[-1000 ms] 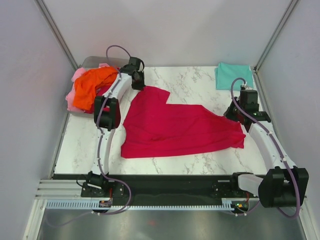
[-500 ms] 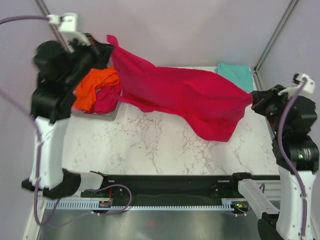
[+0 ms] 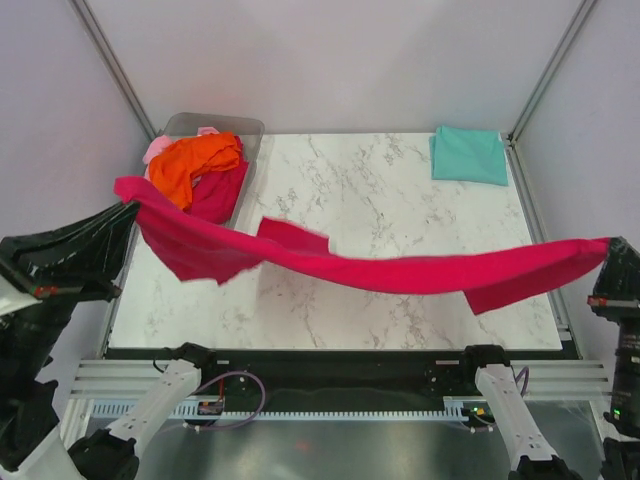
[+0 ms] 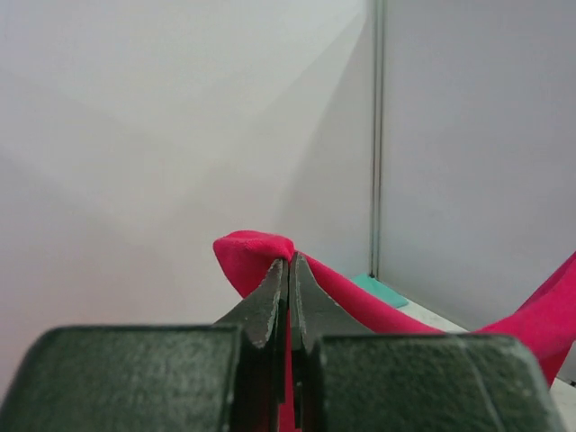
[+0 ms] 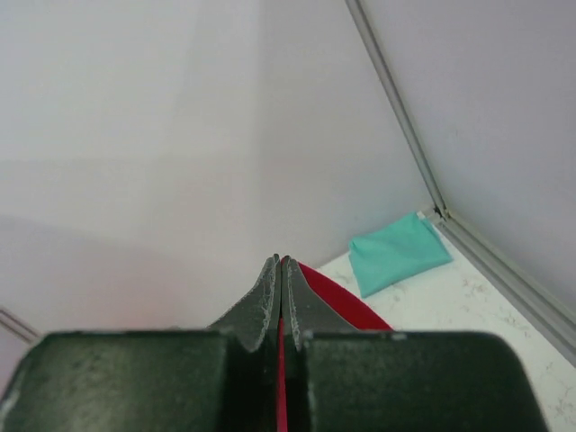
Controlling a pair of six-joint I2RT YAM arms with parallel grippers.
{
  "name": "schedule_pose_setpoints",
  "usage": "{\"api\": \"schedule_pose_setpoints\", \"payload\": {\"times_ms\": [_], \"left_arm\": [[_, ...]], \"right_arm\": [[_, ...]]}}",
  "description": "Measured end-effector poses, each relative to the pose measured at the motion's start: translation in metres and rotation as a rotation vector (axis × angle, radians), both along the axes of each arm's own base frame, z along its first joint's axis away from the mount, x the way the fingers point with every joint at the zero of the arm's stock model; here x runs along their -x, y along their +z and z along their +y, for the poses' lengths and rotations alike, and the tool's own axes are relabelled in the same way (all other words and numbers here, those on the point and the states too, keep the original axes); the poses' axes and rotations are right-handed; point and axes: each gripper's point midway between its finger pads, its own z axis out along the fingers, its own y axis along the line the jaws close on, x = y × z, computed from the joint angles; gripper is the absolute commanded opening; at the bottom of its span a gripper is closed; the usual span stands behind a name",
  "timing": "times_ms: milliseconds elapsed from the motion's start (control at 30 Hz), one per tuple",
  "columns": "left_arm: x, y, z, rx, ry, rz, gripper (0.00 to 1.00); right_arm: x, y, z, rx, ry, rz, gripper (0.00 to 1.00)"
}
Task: Fold and stack the t-shirts
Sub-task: Fold the tshirt
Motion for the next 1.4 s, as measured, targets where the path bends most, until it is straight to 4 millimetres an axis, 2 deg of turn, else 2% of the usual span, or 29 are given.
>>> {"api": "schedule_pose_setpoints", "payload": {"times_ms": [133,233,300,400,433,500,567,633,700,767,800,867,900,967,1000,1033,1067,1100,1133,1167,1200,1267,1300,1333,1400], "left_arm": [[0.030,0.003,0.000,-0.011,-0.045,-0.065,0.02],[0.047,0.010,-0.001,-0.022,-0.077,-0.125,0.02],[0.054,0.017,-0.005,-0.036,-0.105,-0.167,0.02],[0.051,0.029,-0.014,-0.059,-0.139,-0.205,0.02],[0.045,0.034,-0.017,-0.068,-0.145,-0.211,0.02],[0.018,0.039,-0.028,-0.102,-0.144,-0.203,0.02],[-0.023,0.038,-0.038,-0.136,-0.121,-0.175,0.02],[-0.082,0.027,-0.051,-0.178,-0.085,-0.111,0.02],[-0.154,0.001,-0.067,-0.224,-0.052,-0.009,0.02],[-0.230,-0.036,-0.079,-0.269,-0.021,0.102,0.02],[-0.256,-0.052,-0.082,-0.284,-0.011,0.145,0.02],[-0.335,-0.114,-0.090,-0.328,0.005,0.294,0.02],[-0.371,-0.152,-0.093,-0.347,0.009,0.378,0.02],[-0.429,-0.221,-0.093,-0.374,0.012,0.514,0.06],[-0.454,-0.258,-0.092,-0.385,0.013,0.586,0.15],[-0.476,-0.296,-0.089,-0.393,0.010,0.657,0.70],[-0.495,-0.327,-0.086,-0.394,0.010,0.711,0.90],[-0.508,-0.350,-0.084,-0.392,0.008,0.758,0.99],[-0.520,-0.374,-0.083,-0.388,0.007,0.803,1.00],[-0.532,-0.397,-0.080,-0.378,0.008,0.847,1.00],[-0.538,-0.416,-0.077,-0.371,0.011,0.885,1.00],[-0.537,-0.441,-0.070,-0.364,0.022,0.959,1.00],[-0.535,-0.448,-0.068,-0.361,0.028,0.987,1.00],[-0.533,-0.450,-0.068,-0.356,0.032,1.002,1.00],[-0.532,-0.441,-0.067,-0.339,0.054,1.000,1.00]], "right_arm": [[0.032,0.022,-0.009,0.001,-0.051,-0.090,0.00],[0.048,0.033,-0.018,-0.002,-0.091,-0.135,0.00],[0.049,0.034,-0.022,-0.004,-0.111,-0.141,0.00],[0.032,0.028,-0.028,-0.004,-0.135,-0.115,0.00],[0.023,0.024,-0.030,-0.003,-0.146,-0.099,0.00],[-0.008,0.013,-0.032,0.005,-0.165,-0.041,0.00],[-0.047,-0.001,-0.034,0.015,-0.184,0.025,0.00],[-0.100,-0.021,-0.034,0.028,-0.203,0.125,0.00],[-0.160,-0.045,-0.034,0.042,-0.221,0.233,0.00],[-0.219,-0.075,-0.032,0.057,-0.230,0.332,0.00],[-0.240,-0.089,-0.031,0.064,-0.231,0.371,0.00],[-0.288,-0.138,-0.028,0.081,-0.229,0.475,0.00],[-0.304,-0.161,-0.027,0.087,-0.229,0.521,0.00],[-0.330,-0.208,-0.028,0.097,-0.230,0.611,0.02],[-0.340,-0.229,-0.029,0.097,-0.232,0.649,0.17],[-0.353,-0.248,-0.031,0.091,-0.234,0.678,0.38],[-0.362,-0.262,-0.033,0.084,-0.232,0.698,0.56],[-0.373,-0.275,-0.035,0.079,-0.223,0.712,0.82],[-0.384,-0.289,-0.036,0.077,-0.209,0.728,0.92],[-0.393,-0.303,-0.038,0.082,-0.197,0.752,0.98],[-0.399,-0.316,-0.039,0.088,-0.185,0.774,0.98],[-0.407,-0.336,-0.040,0.097,-0.164,0.814,0.98],[-0.409,-0.344,-0.040,0.099,-0.151,0.830,0.98],[-0.409,-0.345,-0.040,0.100,-0.143,0.834,0.98],[-0.410,-0.340,-0.037,0.101,-0.127,0.819,0.98]]}}
